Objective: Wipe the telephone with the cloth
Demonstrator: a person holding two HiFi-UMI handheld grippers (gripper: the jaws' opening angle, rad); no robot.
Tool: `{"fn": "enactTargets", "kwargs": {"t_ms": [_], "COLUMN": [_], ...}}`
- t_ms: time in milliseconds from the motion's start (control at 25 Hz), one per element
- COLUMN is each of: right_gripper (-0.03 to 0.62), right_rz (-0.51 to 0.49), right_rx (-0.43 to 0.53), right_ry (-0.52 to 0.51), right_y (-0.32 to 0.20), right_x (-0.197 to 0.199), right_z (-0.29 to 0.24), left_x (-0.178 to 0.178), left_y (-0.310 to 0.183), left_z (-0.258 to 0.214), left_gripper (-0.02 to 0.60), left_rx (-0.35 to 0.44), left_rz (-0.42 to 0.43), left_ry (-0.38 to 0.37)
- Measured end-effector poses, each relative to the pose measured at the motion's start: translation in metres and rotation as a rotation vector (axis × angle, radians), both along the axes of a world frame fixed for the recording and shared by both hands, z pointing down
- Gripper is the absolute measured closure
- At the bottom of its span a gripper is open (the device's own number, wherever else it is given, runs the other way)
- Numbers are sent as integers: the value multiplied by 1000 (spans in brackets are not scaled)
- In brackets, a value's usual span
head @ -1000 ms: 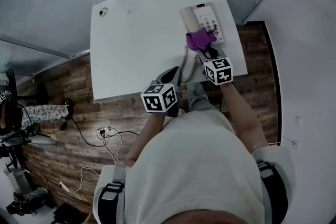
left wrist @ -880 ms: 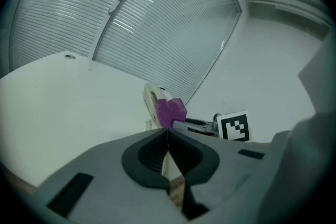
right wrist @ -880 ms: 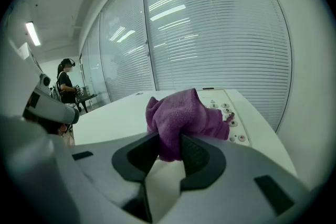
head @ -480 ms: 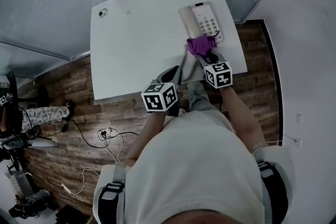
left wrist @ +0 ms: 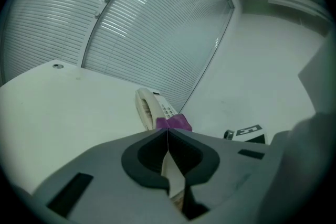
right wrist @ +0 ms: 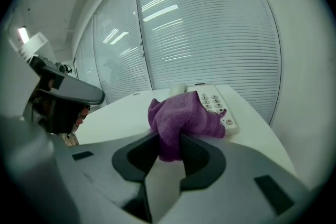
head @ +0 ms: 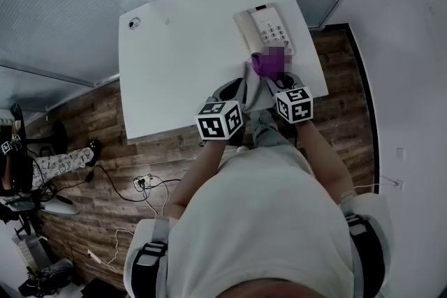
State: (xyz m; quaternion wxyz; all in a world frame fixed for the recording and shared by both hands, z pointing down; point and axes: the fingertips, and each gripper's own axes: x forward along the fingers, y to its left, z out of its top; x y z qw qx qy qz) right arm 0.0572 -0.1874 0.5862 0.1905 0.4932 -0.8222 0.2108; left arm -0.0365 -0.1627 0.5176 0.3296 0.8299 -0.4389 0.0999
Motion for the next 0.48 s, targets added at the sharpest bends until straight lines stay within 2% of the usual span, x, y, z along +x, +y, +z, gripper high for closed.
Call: {"fn": "enactTargets", "kwargs": {"t_ms": [280, 480], "right_gripper": [470, 470], "right_rz": [96, 154], "right_rx": [31, 45], "right_ry": [-34, -50], "right_y": [6, 3], "right_x": [26, 44], "right_z": [-15, -22], "left_x": [15, 26], "left_y": [-37, -66], "left_z": [-1, 6], "left_gripper": [558, 558], "left_rx": [17, -3], "left_rz": [-28, -74], "left_ry": [-29, -32]}}
